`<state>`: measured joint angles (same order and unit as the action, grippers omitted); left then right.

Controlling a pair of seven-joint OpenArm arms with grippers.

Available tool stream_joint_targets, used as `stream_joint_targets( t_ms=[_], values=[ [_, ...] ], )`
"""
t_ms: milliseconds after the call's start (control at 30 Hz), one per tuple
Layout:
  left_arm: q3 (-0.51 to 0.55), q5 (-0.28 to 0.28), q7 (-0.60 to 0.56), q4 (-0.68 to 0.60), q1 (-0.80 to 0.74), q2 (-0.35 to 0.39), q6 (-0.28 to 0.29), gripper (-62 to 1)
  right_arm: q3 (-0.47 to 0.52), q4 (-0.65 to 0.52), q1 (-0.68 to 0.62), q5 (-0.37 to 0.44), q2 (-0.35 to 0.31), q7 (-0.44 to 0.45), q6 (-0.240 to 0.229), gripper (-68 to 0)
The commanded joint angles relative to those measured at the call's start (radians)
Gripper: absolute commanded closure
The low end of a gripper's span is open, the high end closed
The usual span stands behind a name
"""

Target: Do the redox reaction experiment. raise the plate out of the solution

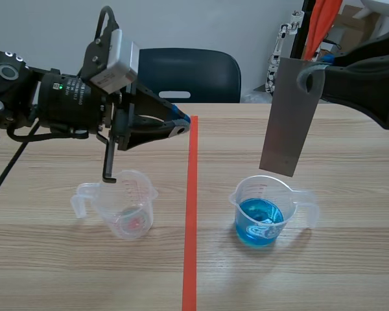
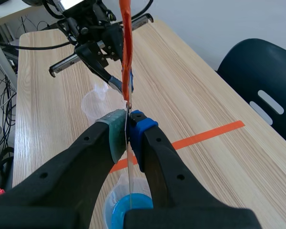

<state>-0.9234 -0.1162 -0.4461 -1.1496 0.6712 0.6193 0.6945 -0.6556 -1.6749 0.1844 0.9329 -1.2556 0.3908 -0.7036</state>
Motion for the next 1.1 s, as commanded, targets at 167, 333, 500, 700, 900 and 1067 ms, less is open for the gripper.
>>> stream_joint_targets(
  t_ms=[167, 333, 500, 700, 900, 1067],
  values=[
    [0.006, -0.041, -0.005, 0.023, 0.042, -0.058, 0.002, -2.5, 0.018, -0.007, 0.017, 0.018, -0.008, 0.014, -0.001, -0.6],
    [-0.043, -0.047, 0.004, 0.023, 0.053, -0.089, 0.002, -2.7, 0.018, -0.007, 0.017, 0.018, -0.008, 0.015, -0.001, -0.6],
    [-0.097, -0.05, 0.037, 0.023, 0.053, -0.116, 0.002, -2.7, 0.018, -0.007, 0.015, 0.018, -0.007, 0.019, -0.001, -0.6],
    [-0.132, -0.108, 0.065, 0.023, 0.052, -0.128, 0.002, -2.7, 0.018, -0.007, 0.015, 0.018, -0.007, 0.019, -0.001, -0.6],
    [-0.132, -0.189, 0.129, 0.023, 0.053, -0.128, 0.002, -2.7, 0.018, -0.007, 0.015, 0.018, -0.007, 0.018, -0.001, -0.6],
    [-0.132, -0.189, 0.13, 0.023, 0.053, -0.128, 0.002, -2.7, 0.018, -0.007, 0.015, 0.018, -0.007, 0.018, -0.001, -0.6]
  ],
)
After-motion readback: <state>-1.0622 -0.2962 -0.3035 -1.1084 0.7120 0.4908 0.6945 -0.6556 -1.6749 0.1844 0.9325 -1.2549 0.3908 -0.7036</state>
